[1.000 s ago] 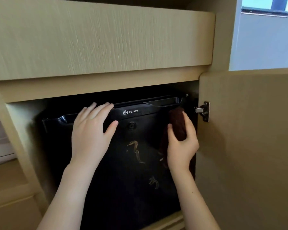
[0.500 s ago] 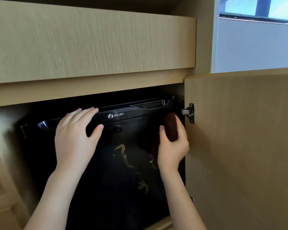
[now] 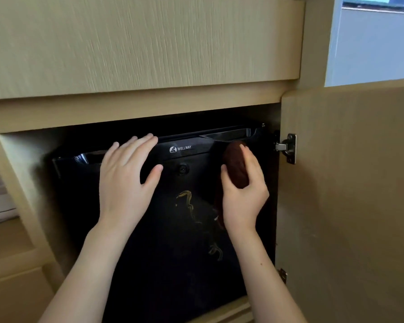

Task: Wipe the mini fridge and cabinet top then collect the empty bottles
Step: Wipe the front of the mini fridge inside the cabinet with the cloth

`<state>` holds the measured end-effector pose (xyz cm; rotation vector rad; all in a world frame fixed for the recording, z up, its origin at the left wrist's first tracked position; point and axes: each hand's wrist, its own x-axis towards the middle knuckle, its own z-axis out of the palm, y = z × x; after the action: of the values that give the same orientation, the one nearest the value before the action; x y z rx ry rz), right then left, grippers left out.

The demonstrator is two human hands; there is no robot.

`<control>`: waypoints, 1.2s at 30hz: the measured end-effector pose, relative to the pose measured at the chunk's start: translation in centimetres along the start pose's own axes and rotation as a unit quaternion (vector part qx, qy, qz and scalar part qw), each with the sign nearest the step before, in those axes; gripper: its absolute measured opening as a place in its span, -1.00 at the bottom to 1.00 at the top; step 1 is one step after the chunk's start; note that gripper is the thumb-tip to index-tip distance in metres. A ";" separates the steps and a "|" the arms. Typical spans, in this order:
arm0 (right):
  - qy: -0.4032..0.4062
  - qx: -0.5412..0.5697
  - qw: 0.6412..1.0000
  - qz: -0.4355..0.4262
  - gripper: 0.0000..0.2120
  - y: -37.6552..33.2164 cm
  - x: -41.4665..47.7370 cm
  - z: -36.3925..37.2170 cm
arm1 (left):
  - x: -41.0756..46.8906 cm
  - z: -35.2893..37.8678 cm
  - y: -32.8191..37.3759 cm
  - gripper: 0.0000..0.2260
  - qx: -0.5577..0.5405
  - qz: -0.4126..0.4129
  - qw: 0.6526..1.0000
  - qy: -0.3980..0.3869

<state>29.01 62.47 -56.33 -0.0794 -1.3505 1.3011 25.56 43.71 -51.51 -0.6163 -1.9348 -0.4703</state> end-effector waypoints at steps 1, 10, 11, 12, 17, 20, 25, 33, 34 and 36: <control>-0.021 -0.005 1.000 -0.018 -0.49 0.2 -0.2 -0.1 | -0.4 0.0 -0.2 -0.58 -0.011 0.019 1.000 0.004; 0.117 -0.023 0.988 0.094 -0.54 2.9 0.4 -2.2 | -4.2 0.5 -2.2 -0.68 -0.016 0.144 0.989 0.006; 0.091 -0.022 0.994 0.052 -0.52 2.1 0.2 -1.5 | -4.4 0.8 -2.2 -0.68 -0.018 0.142 0.990 0.007; 0.051 -0.022 0.998 0.010 -0.51 1.4 -0.1 -0.9 | -4.6 0.9 -2.3 -0.68 -0.021 0.139 0.990 0.009; -0.038 -0.022 0.999 -0.017 -0.50 1.8 0.0 -1.9 | -5.0 1.4 -2.4 -0.67 -0.036 0.139 0.989 0.024; 0.067 0.002 0.995 0.079 -0.54 3.0 0.7 -3.1 | -5.1 1.8 -2.1 -0.67 -0.049 0.124 0.991 0.030; 0.014 -0.008 1.000 0.008 -0.49 0.6 -1.1 -0.2 | -5.3 2.0 -1.7 -0.68 -0.065 0.106 0.992 0.036; 0.055 0.011 0.996 0.075 -0.51 2.4 -1.1 -1.8 | -5.5 1.3 -2.6 -0.68 -0.030 0.135 0.990 0.024; 0.065 0.006 0.994 0.085 -0.51 2.2 -1.5 -1.6 | -5.6 1.1 -2.9 -0.68 -0.017 0.143 0.989 0.028; 0.034 -0.009 0.998 0.052 -0.49 1.7 -2.8 -0.8 | -5.7 0.9 -3.5 -0.69 0.006 0.160 0.986 0.034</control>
<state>29.39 61.60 -59.59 -0.2076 -1.3148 1.3605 24.84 40.20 -57.25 -0.8752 -1.7316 -0.2721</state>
